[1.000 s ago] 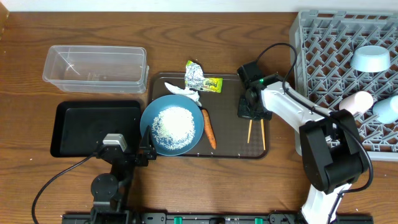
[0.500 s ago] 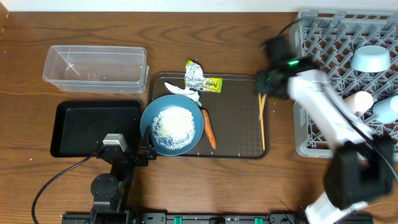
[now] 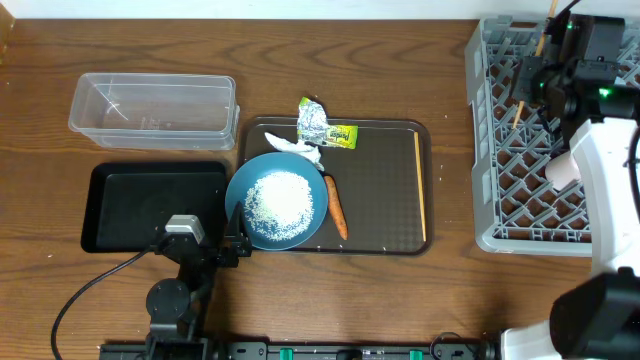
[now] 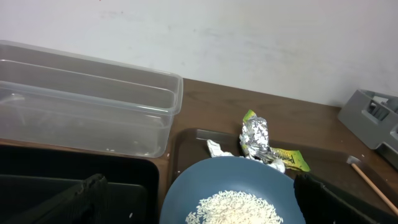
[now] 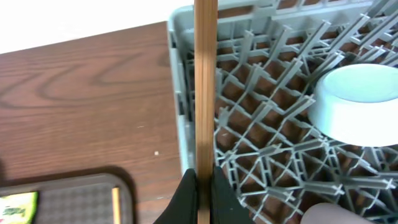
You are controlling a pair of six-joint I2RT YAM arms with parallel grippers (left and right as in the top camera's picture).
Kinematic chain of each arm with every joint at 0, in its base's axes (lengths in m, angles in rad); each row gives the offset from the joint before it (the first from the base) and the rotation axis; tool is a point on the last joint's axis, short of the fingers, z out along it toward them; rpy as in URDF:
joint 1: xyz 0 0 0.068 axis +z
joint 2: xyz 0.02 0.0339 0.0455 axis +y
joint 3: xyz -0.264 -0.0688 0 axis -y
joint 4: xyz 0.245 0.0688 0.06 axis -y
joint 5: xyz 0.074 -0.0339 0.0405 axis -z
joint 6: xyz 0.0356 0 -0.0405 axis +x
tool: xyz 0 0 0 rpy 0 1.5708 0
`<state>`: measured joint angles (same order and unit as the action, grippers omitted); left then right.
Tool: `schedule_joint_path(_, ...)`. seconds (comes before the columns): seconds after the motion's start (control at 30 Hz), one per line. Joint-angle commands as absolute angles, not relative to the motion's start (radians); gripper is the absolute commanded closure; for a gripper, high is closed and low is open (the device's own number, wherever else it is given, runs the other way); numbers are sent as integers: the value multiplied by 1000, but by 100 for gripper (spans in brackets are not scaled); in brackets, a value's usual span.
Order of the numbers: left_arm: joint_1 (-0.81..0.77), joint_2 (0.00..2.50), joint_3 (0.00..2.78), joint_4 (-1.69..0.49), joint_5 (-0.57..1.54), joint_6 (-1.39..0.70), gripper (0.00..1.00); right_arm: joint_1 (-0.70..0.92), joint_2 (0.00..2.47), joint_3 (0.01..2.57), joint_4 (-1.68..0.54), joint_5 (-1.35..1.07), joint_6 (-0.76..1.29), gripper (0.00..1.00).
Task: Sort waste into correct bins and load items into the dishwasher rack
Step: 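Carry the chopstick into the dish rack and release it, then move the right gripper back toward the remaining chopstick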
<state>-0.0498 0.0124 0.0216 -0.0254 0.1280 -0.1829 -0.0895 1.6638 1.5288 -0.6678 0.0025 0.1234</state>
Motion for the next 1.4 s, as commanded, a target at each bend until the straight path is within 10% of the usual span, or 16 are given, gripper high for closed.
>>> schedule_joint_path(0.0,-54,12,4,-59,146,-180,2,-93,1715,1523,-644,-5,66,99)
schedule_joint_path(0.4,-54,12,4,-59,146,-180,2,-93,1846,1523,-630,33,36,98)
schedule_joint_path(0.67,-54,12,4,-59,146,-180,2,-91,1850,1523,-649,33,36,65)
schedule_joint_path(1.37,-54,12,4,-59,146,-180,2,56,1729,1518,-931,-345,106,44)
